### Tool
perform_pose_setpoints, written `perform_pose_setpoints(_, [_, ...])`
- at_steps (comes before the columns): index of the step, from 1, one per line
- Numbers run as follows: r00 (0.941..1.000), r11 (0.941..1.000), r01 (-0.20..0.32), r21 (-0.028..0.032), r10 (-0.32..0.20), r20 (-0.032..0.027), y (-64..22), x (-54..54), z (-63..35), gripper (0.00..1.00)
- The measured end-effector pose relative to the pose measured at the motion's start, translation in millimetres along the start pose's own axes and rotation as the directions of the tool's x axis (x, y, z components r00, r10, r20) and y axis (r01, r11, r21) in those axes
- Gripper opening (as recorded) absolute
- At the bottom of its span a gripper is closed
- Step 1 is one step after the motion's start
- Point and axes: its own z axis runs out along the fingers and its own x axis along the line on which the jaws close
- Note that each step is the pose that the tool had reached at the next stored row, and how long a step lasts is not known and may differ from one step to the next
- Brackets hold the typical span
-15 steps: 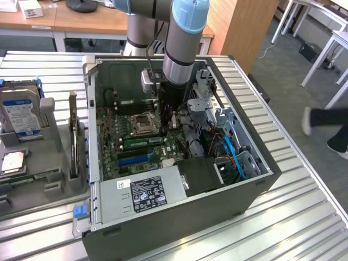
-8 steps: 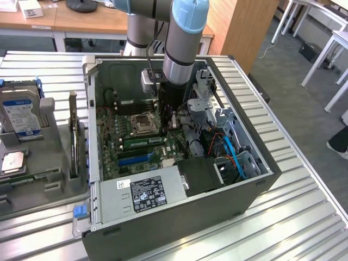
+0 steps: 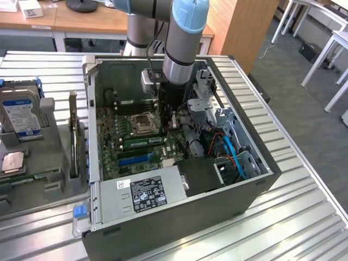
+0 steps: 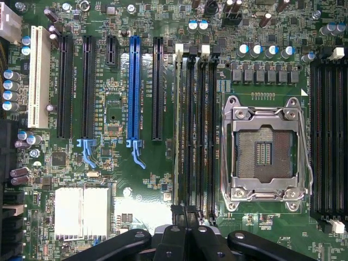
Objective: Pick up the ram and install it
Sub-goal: 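Press down the ram until it locks into place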
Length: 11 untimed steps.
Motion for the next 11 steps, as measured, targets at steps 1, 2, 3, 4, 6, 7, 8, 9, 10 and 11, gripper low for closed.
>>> perform_pose_setpoints(1, [1.0, 1.0, 0.0, -0.0001, 0.0, -0.0001, 0.0, 0.0, -0.1, 0.1])
perform_pose_setpoints(2, [1.0, 1.0, 0.0, -0.0006, 0.0, 0.0, -0.1, 0.0, -0.2, 0.1])
perform_pose_setpoints(3, [1.0, 1.0, 0.0, -0.0011, 0.0, 0.0, -0.3, 0.1, -0.5, 0.1])
perform_pose_setpoints(4, [1.0, 1.0, 0.0, -0.0018, 0.0, 0.0, -0.4, 0.1, -0.8, 0.1])
perform_pose_setpoints(6, [1.0, 1.0, 0.0, -0.0025, 0.0, -0.0002, -0.5, 0.2, -1.2, 0.1])
perform_pose_setpoints(7, [1.0, 1.0, 0.0, -0.0023, 0.0, -0.0005, -0.5, 0.2, -1.2, 0.1])
perform_pose_setpoints(8, [1.0, 1.0, 0.0, -0.0023, 0.0, -0.0005, -0.5, 0.2, -1.2, 0.1])
perform_pose_setpoints(9, [1.0, 1.0, 0.0, -0.0023, 0.0, -0.0005, -0.5, 0.2, -1.2, 0.1])
perform_pose_setpoints(10, [1.0, 1.0, 0.0, -0.0023, 0.0, -0.0005, -0.5, 0.2, -1.2, 0.1])
perform_pose_setpoints(11, [1.0, 1.0, 0.0, -0.0023, 0.0, -0.0005, -0.5, 0.2, -1.2, 0.1])
